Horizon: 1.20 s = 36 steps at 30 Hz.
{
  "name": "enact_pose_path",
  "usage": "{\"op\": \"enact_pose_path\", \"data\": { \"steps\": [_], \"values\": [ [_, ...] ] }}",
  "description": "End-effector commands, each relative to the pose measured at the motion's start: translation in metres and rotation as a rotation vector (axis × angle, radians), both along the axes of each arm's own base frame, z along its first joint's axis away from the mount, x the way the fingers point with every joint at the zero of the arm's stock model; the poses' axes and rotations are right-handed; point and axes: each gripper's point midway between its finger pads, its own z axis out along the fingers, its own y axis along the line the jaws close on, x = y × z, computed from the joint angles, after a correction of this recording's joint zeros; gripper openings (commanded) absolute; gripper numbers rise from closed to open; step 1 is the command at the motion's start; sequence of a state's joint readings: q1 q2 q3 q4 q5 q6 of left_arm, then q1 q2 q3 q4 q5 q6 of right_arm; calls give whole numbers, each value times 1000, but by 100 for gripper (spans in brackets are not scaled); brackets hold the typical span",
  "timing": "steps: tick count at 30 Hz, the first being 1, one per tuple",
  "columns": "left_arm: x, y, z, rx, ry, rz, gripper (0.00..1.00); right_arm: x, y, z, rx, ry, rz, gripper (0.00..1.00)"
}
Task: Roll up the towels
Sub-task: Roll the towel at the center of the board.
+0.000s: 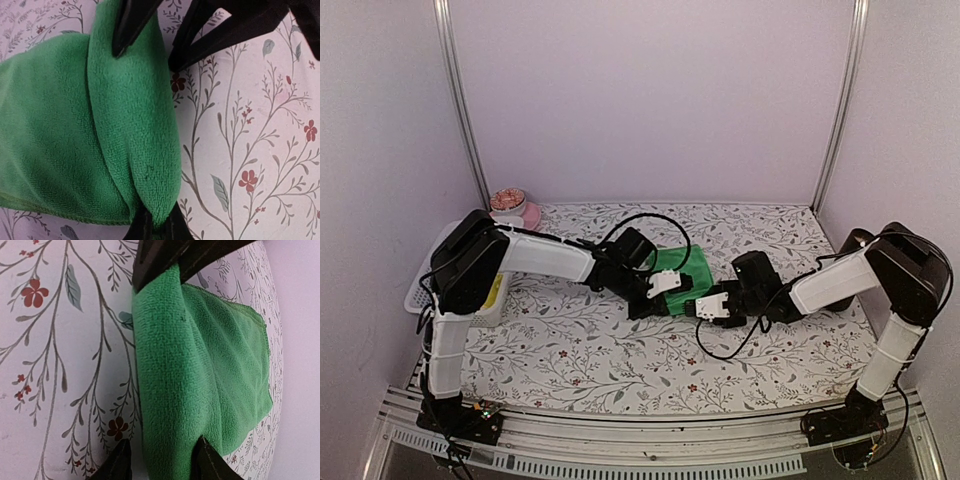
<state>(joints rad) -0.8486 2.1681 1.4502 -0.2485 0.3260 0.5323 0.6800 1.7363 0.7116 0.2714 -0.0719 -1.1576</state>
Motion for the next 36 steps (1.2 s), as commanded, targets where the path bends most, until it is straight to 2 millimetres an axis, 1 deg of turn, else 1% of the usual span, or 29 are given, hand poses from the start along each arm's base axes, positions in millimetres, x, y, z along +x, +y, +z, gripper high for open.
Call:
{"op": "enact_pose_path", "data": {
  "steps": [1, 5, 7, 10, 12, 15, 18, 20, 21, 22, 24, 25, 27, 28, 29, 31, 34, 36],
  "values": [
    [-37, 24, -42, 121, 194, -28, 0, 17, 0, 0, -6, -35, -82, 43],
    [-39, 28, -46, 140, 208, -26, 0, 17, -1, -5, -14, -27, -90, 35],
    [-39, 30, -47, 148, 209, -23, 0, 13, -3, -9, -33, -9, -78, 27],
    [-39, 34, -47, 159, 216, -12, 0, 0, -4, -17, -68, 60, -32, 14],
    [-41, 36, -45, 162, 219, -5, 0, -11, -4, -19, -89, 126, -8, 9],
    [-42, 40, -41, 169, 220, 8, 0, -21, -1, -17, -105, 218, 19, 7],
    [-45, 44, -37, 168, 226, 21, 6, -32, -2, -20, -135, 316, 35, 7],
    [-48, 47, -36, 174, 233, 31, 14, -40, -4, -24, -153, 378, 39, 7],
    [-49, 49, -36, 176, 233, 38, 21, -43, -4, -25, -162, 400, 42, 7],
    [-50, 52, -35, 176, 228, 47, 25, -46, -5, -26, -171, 422, 43, 6],
    [-50, 57, -31, 163, 206, 71, 30, -51, -6, -29, -184, 464, 46, 6],
    [-48, 59, -27, 149, 187, 86, 33, -53, -6, -30, -189, 480, 48, 6],
    [-43, 59, -9, 95, 127, 116, 40, -57, -6, -32, -197, 513, 52, 7],
    [-37, 60, 5, 59, 80, 139, 42, -58, -5, -32, -197, 530, 51, 7],
    [-32, 57, 17, 15, 34, 154, 44, -61, -5, -32, -200, 559, 52, 7],
    [-27, 61, 30, -32, -28, 186, 46, -66, -4, -32, -204, 606, 53, 7],
    [-28, 65, 40, -72, -93, 194, 46, -67, -1, -30, -201, 666, 45, 7],
    [-34, 66, 38, -63, -141, 173, 46, -69, 0, -27, -193, 730, 43, 7]
  ]
}}
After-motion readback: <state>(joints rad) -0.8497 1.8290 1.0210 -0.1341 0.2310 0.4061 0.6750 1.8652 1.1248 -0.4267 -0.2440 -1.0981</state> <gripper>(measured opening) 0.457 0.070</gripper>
